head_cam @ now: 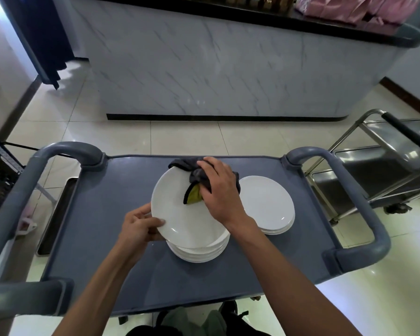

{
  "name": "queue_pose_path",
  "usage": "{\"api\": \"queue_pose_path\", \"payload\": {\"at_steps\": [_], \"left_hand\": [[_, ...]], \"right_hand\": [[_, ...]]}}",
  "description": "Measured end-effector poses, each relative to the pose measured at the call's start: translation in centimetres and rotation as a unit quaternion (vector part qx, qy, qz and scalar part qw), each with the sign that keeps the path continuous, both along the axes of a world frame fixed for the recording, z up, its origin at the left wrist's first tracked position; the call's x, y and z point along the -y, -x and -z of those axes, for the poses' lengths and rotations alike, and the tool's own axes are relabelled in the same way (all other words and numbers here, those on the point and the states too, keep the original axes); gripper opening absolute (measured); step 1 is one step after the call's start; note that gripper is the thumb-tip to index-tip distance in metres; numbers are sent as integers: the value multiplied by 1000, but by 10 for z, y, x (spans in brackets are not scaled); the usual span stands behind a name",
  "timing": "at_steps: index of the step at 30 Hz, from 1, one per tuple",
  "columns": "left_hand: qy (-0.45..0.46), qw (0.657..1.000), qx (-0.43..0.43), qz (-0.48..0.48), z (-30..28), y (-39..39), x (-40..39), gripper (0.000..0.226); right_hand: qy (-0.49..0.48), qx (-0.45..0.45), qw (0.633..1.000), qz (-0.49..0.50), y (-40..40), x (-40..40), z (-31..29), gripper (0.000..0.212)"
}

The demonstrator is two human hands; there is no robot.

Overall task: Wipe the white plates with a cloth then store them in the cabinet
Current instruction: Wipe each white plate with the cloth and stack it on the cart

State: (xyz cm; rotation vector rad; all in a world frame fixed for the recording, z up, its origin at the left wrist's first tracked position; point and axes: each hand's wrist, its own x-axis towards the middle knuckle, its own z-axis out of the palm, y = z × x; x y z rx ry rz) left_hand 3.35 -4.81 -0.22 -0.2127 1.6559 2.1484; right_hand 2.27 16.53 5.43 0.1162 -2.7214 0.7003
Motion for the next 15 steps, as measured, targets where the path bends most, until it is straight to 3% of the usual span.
{"api": "queue_pose_path", "payload": {"at_steps": [7,15], "left_hand": [[-42,996,7,-84,-3,-1,0,40],[-88,989,11,-122,-8,6,-3,40]], "right_hand": [[25,16,999,38,-13,-1,7,55],[12,22,1000,-8,-40,26,24,52]]}}
